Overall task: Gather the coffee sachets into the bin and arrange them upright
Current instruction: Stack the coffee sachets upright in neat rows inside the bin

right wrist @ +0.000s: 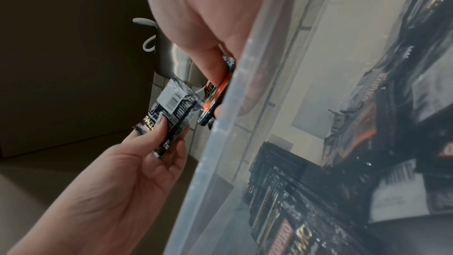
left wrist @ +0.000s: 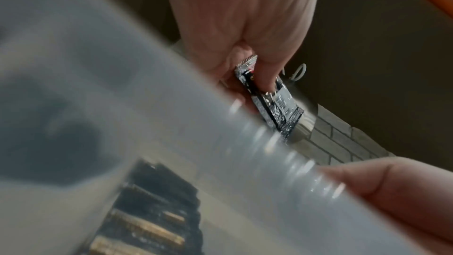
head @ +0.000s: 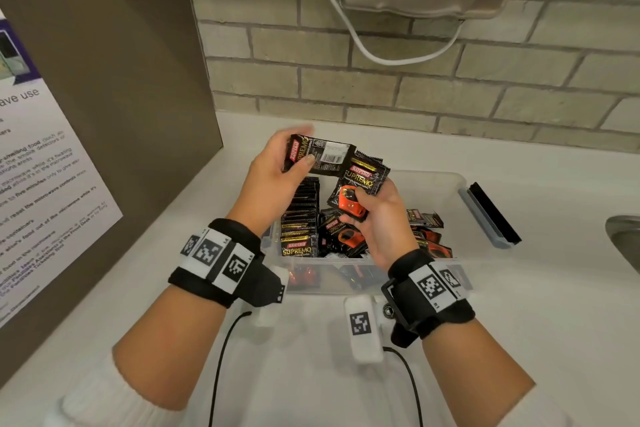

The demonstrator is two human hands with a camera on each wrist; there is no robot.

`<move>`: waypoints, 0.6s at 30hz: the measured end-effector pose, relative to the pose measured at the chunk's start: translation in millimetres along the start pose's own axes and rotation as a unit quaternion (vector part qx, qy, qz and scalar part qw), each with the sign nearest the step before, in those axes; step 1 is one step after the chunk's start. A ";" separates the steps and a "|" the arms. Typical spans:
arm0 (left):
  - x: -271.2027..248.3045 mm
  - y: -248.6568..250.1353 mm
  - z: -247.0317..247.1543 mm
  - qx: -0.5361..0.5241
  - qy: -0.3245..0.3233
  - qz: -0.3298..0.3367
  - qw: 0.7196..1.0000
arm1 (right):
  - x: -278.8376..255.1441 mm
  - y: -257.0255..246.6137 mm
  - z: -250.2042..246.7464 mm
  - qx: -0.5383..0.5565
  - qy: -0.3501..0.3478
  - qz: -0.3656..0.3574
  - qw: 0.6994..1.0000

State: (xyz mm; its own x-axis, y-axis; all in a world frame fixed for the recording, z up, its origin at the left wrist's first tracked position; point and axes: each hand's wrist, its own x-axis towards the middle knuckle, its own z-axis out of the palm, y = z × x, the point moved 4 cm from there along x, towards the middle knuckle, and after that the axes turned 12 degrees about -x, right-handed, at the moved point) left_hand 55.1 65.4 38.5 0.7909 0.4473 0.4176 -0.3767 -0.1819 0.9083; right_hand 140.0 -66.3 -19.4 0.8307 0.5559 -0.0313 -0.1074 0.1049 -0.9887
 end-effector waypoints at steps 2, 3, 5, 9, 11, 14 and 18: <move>3.3 0.1 -6.1 0.003 -0.019 -0.003 1.000 | -0.1 -0.3 1.0 0.000 -0.006 0.000 1.000; 4.1 0.4 -7.8 -0.007 -0.029 -0.007 1.000 | 0.1 -0.3 1.6 -0.004 -0.009 0.001 1.000; 6.5 2.2 -7.4 -0.008 -0.043 -0.014 0.999 | 1.0 0.9 3.2 -0.009 -0.012 0.006 1.000; 10.8 -4.8 -3.8 0.015 -0.082 -0.038 0.996 | 0.8 0.8 6.2 -0.007 -0.017 0.010 1.000; 9.7 -4.8 -1.0 0.027 -0.101 -0.051 0.993 | 0.3 0.0 6.9 -0.019 -0.025 0.004 1.000; 2.7 -2.2 2.7 -0.025 -0.143 -0.065 0.987 | -1.1 -0.9 7.5 -0.058 -0.031 -0.007 0.998; -6.4 6.1 5.2 -0.086 -0.185 -0.067 0.977 | -4.2 -3.5 11.3 -0.075 -0.058 -0.013 0.995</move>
State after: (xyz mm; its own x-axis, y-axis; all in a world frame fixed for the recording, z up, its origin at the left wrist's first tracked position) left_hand 50.2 56.9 41.5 0.9468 0.1043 0.3045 -0.3082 0.0210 0.9511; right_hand 130.7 -59.7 -14.2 0.7624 0.6471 0.0024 0.0030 0.0001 -1.0000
